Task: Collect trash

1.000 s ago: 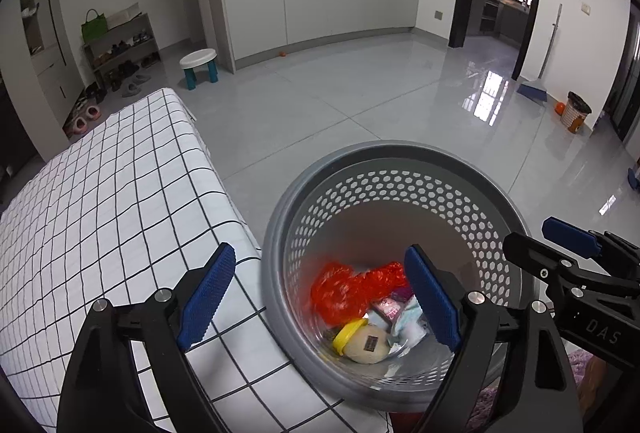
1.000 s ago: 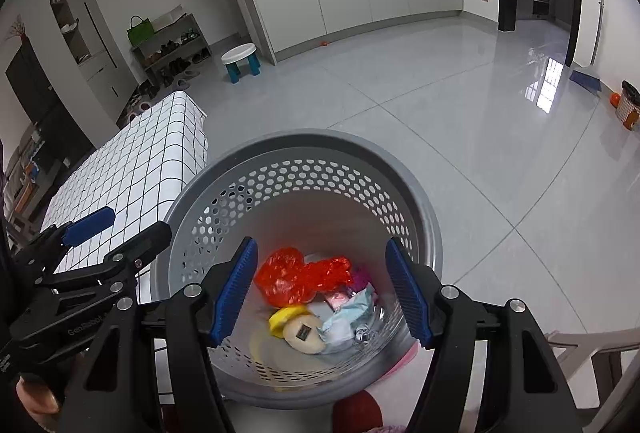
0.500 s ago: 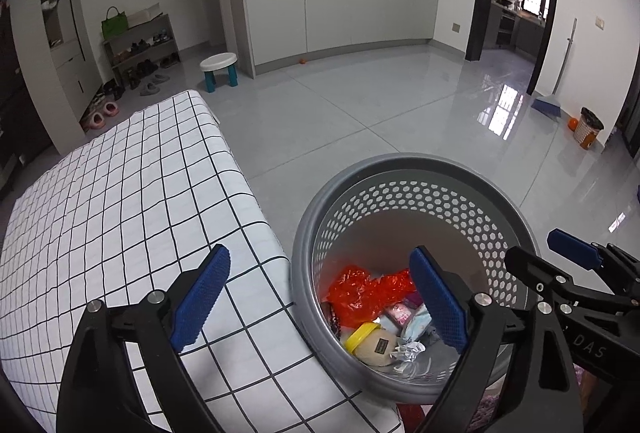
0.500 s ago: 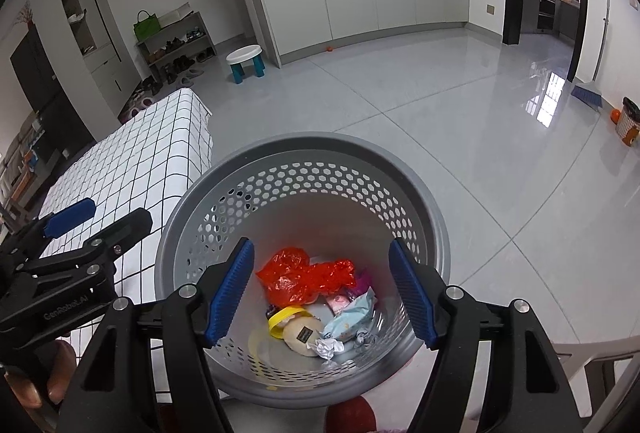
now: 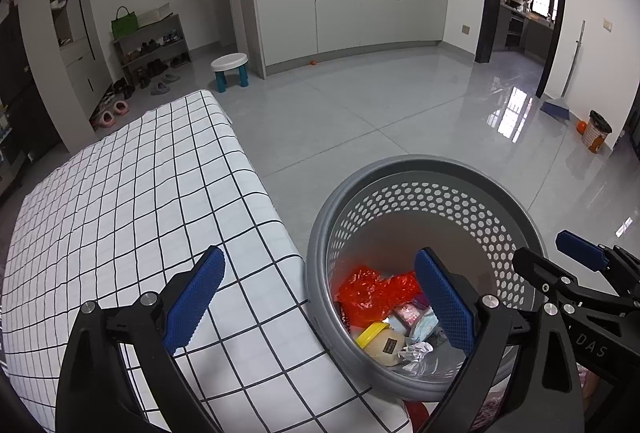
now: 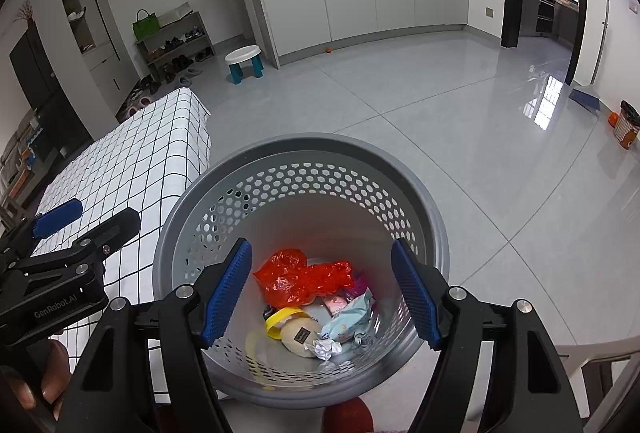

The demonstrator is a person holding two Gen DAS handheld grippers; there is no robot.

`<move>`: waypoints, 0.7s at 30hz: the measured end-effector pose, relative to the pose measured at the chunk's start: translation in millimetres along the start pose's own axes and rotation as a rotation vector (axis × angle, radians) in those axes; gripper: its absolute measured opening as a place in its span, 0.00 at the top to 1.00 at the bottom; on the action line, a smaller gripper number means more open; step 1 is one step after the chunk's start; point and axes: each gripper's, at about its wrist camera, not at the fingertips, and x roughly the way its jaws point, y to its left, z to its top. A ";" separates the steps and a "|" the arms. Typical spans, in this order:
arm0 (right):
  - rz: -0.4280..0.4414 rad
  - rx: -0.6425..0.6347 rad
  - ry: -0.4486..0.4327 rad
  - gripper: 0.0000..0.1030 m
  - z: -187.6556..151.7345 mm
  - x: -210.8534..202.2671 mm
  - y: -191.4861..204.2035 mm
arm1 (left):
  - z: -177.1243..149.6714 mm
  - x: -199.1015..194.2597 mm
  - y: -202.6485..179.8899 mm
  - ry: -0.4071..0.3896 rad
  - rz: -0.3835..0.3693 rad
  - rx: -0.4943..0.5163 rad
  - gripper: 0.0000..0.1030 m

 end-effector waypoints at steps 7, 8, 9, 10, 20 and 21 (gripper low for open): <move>0.000 -0.001 -0.001 0.32 -0.7 0.1 0.6 | -0.4 -0.3 -0.5 0.002 0.007 0.002 0.07; 0.000 0.001 -0.001 0.32 -0.7 0.1 0.4 | -0.5 -0.2 -0.9 0.003 0.007 0.003 0.07; 0.000 0.002 -0.002 0.32 -1.1 -0.2 0.7 | -0.2 -0.2 -1.1 0.003 0.008 0.004 0.07; -0.001 0.002 -0.002 0.32 -1.0 -0.5 0.6 | -0.3 -0.6 -1.1 0.002 0.008 0.005 0.07; 0.003 0.000 -0.008 0.32 -1.6 -2.3 0.9 | -1.1 1.8 -2.3 0.005 0.020 0.008 0.07; 0.003 0.000 -0.008 0.32 -1.6 -2.4 0.9 | -1.2 2.1 -2.4 0.006 0.021 0.008 0.07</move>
